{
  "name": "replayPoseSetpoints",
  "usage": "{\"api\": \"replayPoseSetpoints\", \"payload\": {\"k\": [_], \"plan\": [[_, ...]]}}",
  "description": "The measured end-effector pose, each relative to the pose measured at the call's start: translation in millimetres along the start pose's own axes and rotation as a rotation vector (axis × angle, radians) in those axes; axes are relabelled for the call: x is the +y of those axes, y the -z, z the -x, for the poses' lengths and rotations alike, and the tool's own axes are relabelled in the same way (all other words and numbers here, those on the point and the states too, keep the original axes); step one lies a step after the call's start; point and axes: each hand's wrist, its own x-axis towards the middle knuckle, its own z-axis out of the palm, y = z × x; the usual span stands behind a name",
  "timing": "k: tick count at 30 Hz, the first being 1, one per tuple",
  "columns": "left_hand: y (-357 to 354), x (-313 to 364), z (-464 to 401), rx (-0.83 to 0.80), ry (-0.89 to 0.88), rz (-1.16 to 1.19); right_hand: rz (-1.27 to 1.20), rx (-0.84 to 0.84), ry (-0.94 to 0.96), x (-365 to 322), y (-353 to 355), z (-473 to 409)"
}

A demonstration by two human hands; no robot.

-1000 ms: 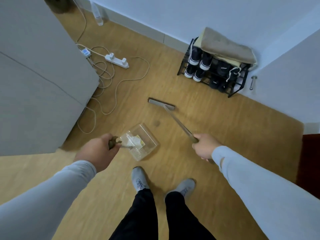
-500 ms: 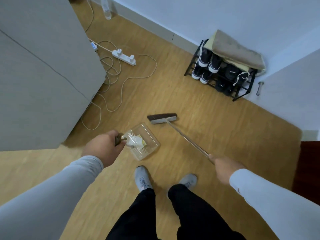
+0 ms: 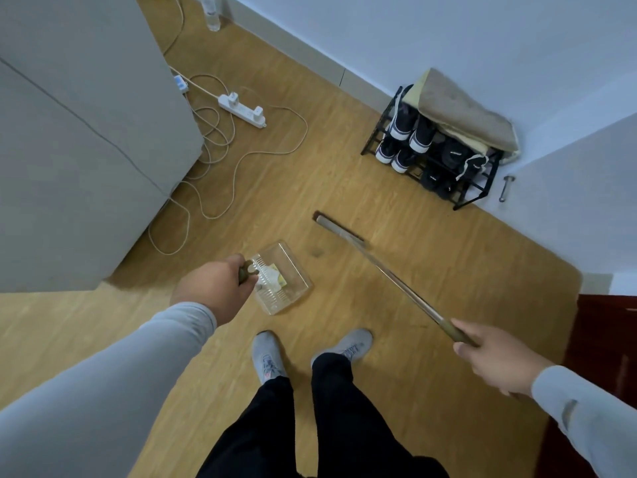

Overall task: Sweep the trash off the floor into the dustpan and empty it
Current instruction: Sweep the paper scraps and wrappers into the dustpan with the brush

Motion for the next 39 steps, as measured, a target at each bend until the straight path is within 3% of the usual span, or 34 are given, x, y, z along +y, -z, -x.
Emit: {"api": "replayPoseSetpoints", "payload": {"k": [4, 8, 12, 17, 22, 28, 34, 39], "plan": [[0.0, 8.4, -14.3, 0.006, -0.006, -0.049, 0.027, 0.052, 0.036, -39.2, -29.3, -35.1], [-0.1, 11.3, -22.6, 0.014, 0.0, -0.058, 0.078, -0.124, -0.023, -86.7, -82.8, -49.0], [-9.0, 16.2, -18.4, 0.022, -0.011, -0.064, 0.087, -0.193, 0.035, -100.1, -118.3, -37.7], [-7.3, 13.7, -15.7, 0.024, -0.016, -0.045, -0.138, -0.325, 0.056, -78.5, -84.2, -9.1], [-7.5, 9.9, -15.0, 0.027, -0.018, -0.028, -0.303, -0.262, 0.001, -42.5, -10.0, 22.4], [-10.3, 9.4, -15.5, 0.043, -0.023, -0.021, -0.027, -0.059, 0.029, -70.7, -37.5, -30.1], [-13.0, 8.8, -14.5, 0.045, -0.026, -0.028, 0.074, -0.232, 0.039, -100.5, -106.8, -23.1], [-11.5, 7.6, -14.8, 0.048, -0.035, -0.036, -0.182, -0.345, 0.022, -68.3, -63.2, 7.1]]}}
